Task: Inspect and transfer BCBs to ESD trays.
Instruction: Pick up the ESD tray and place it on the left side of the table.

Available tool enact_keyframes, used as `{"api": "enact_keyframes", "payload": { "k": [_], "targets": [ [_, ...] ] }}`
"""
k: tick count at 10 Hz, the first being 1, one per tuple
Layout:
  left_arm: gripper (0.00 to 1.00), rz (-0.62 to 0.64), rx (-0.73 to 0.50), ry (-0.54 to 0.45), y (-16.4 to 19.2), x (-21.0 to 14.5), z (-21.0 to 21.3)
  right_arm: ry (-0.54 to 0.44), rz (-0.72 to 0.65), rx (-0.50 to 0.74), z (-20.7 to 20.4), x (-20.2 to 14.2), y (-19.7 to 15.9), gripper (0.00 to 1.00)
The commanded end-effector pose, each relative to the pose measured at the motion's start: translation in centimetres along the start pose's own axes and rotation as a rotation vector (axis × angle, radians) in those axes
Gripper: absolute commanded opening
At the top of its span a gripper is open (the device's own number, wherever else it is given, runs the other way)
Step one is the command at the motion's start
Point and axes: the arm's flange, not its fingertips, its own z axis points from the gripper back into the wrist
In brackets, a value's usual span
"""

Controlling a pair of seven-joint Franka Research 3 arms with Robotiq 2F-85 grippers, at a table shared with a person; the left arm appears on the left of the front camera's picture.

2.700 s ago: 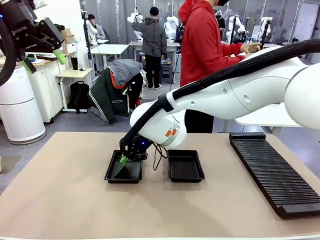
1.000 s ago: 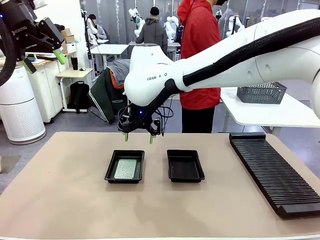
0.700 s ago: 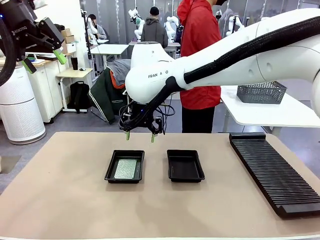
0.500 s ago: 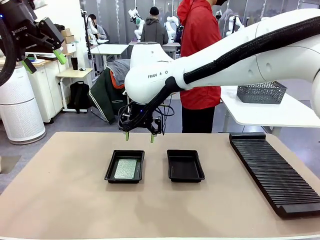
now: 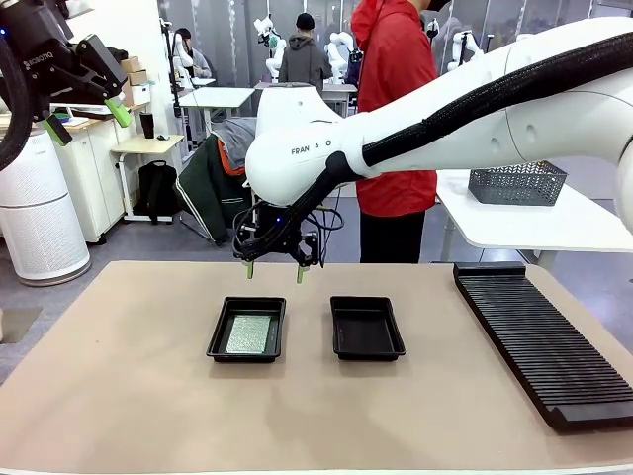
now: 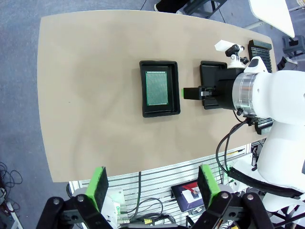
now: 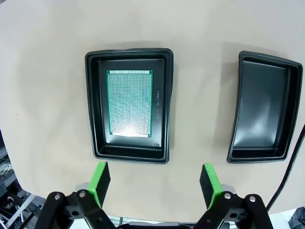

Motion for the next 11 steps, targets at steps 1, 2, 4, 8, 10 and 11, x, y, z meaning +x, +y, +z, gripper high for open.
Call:
{"api": "enact_keyframes", "payload": {
  "k": [1, 2, 4, 8, 10, 11],
  "targets": [
    [1.00, 0.002, -0.004, 0.000, 0.0, 0.0, -0.1, -0.002, -0.004, -0.003, 0.0, 0.0, -0.1, 1.00],
    [1.00, 0.002, -0.004, 0.000, 0.0, 0.0, -0.1, -0.002, -0.004, -0.003, 0.0, 0.0, -0.1, 1.00],
    [1.00, 0.002, -0.004, 0.000, 0.0, 0.0, -0.1, -0.002, -0.004, -0.003, 0.0, 0.0, -0.1, 1.00],
    [1.00, 0.000, 0.000, 0.000, 0.0, 0.0, 0.0, -0.001, 0.000, 0.001, 0.1, 0.1, 0.0, 1.00],
    [1.00, -0.011, 0.006, 0.019, -1.4, 0.3, -2.8, -0.001, -0.021, 0.120, 1.5, -1.6, -3.4, 1.00],
    [1.00, -0.005, 0.003, 0.052, -1.6, 0.7, -4.4, -0.018, -0.034, 0.149, 2.0, -2.3, -4.6, 1.00]
  ]
}}
